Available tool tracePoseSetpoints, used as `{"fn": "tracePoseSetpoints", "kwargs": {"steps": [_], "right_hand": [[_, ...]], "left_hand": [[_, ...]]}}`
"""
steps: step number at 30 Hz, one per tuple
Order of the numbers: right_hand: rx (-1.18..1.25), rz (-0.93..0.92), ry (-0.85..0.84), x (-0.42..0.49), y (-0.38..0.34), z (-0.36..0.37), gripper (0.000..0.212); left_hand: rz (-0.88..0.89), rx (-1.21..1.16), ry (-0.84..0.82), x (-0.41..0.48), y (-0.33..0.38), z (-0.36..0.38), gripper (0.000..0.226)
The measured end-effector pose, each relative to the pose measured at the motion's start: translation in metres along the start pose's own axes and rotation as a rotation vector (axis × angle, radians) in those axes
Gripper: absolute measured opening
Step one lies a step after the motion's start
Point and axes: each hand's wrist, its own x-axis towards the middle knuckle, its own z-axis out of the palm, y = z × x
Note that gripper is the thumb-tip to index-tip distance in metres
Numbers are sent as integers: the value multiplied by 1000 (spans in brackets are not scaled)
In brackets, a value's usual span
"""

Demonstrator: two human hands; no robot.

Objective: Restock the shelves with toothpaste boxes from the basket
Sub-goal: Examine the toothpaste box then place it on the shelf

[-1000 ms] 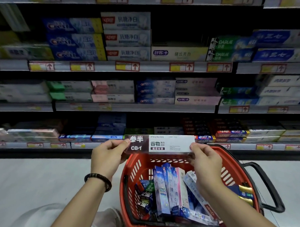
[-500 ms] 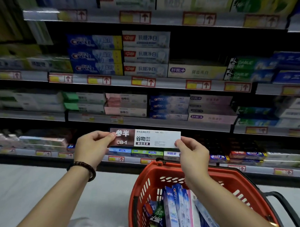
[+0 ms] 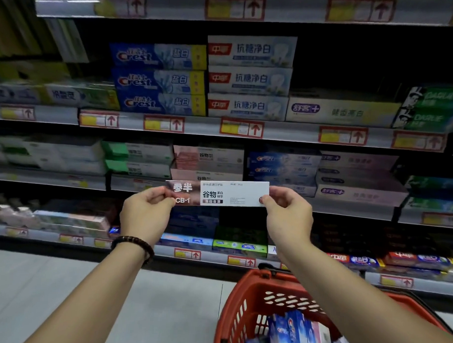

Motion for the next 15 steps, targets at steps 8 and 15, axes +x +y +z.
{"fn": "tracePoseSetpoints", "kwargs": {"steps": [8,15], "right_hand": [[-1,-5,-53,38,0,45,9],[-62,-58,-84,63,3,69,26]], "left_hand": [[61,7,62,52,8,16,43],[106,23,35,84,12,33,59]]}}
